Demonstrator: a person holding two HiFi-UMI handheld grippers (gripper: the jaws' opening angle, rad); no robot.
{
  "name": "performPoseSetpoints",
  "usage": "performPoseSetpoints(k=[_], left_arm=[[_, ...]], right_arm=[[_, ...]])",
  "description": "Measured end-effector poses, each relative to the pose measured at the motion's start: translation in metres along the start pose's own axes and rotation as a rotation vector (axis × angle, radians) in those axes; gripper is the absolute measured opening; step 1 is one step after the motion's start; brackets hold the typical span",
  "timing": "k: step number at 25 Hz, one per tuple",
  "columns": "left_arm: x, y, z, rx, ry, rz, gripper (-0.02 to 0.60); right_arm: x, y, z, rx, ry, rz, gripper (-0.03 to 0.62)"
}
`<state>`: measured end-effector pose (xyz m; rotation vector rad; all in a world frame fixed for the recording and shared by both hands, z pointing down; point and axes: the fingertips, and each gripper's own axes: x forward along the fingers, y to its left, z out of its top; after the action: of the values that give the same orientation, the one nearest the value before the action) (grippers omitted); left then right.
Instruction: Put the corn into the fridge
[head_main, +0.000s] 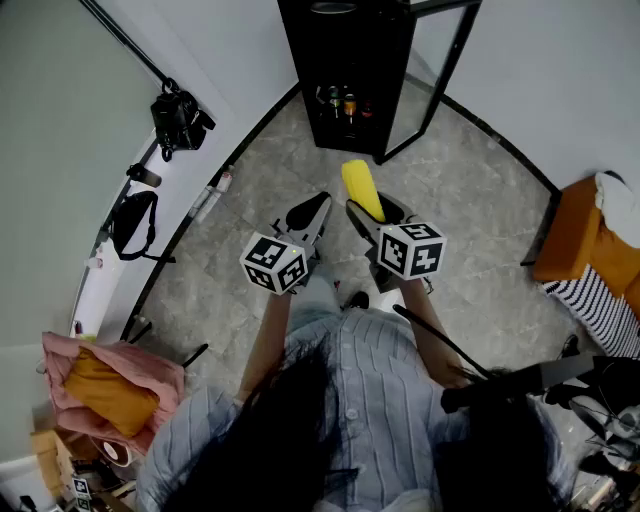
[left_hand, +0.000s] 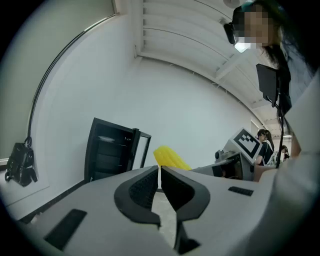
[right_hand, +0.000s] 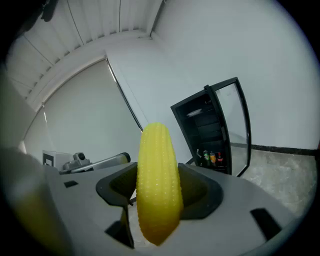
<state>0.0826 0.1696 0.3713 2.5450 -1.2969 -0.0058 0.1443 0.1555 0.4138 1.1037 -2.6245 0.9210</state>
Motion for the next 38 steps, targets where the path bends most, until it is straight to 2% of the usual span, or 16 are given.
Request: performPoseSetpoints(k=[9, 22, 38], left_arm=[[0.004, 0.001, -0.003, -0.001, 0.017, -0.005, 0.008], [0.02, 0.044, 0.001, -0.007, 0.042, -0.024, 0.008], [0.036, 0.148, 0.037, 0.004, 0.061, -0.082, 0.008]], right_arm=[[0.003, -0.001, 0.003, 0.001, -0.007, 0.006, 0.255], [0.044, -0.01, 0.015, 0.01, 0.005, -0.022, 0.255], [0.142, -0.005, 0.056, 0.046, -0.001, -0.086, 0.255]])
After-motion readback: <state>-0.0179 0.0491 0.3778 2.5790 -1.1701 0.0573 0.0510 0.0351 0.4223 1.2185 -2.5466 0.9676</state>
